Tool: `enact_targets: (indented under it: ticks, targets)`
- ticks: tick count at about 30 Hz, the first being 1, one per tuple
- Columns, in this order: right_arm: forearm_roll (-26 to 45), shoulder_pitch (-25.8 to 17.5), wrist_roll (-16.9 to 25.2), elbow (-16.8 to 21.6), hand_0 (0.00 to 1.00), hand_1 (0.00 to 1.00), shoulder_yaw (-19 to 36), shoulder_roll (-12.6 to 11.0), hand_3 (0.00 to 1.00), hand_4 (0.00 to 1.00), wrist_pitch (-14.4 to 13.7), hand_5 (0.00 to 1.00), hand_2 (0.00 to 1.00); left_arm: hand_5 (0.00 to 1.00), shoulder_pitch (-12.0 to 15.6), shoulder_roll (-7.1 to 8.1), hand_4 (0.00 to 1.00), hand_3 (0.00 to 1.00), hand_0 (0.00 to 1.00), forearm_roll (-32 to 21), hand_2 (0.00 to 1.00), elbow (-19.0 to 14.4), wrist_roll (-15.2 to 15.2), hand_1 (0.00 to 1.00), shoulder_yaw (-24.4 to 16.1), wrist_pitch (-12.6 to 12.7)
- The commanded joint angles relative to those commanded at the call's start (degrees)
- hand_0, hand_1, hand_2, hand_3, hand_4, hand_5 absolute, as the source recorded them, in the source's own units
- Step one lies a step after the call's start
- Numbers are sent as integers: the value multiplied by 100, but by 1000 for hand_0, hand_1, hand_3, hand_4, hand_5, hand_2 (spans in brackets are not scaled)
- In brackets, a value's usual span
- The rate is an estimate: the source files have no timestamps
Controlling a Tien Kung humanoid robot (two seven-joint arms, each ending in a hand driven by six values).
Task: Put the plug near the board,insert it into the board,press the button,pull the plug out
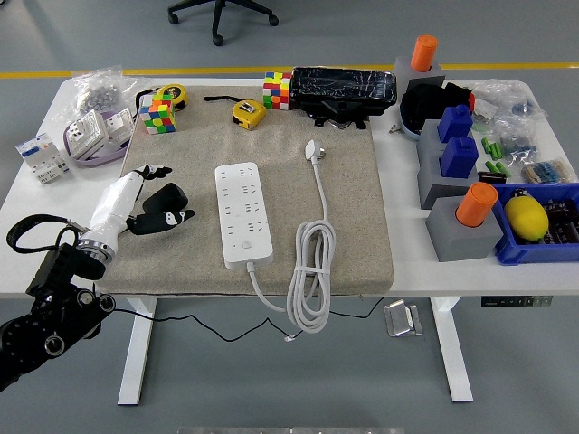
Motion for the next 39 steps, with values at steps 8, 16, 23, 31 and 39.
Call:
enact_targets:
  ticks: [8,16,23,31,39]
  targets:
    - [-9,-1,-1,26,626,685,40,15,568,979,0,588,663,356,-182,-81,998,740,687,-117,670,284,184,661,237,-18]
    - [-11,0,2,23,626,685,28,21,567,978,4,591,663,317,-335,-162,970,660,551,-145,566,450,361,562,444,-57]
    - [-12,9,17,32,623,685,41,10,567,978,-7,589,663,190,-486,-205,789,554,399,-188,457,560,347,381,621,117]
    - [-13,0,31,31,623,685,26,9,566,978,-16,588,663,2,-493,-182,658,542,310,-50,392,530,508,320,654,76]
    - [-15,7,68,44,623,684,40,4,566,977,-37,588,663,2,-524,-161,659,543,304,-48,386,525,405,321,705,95]
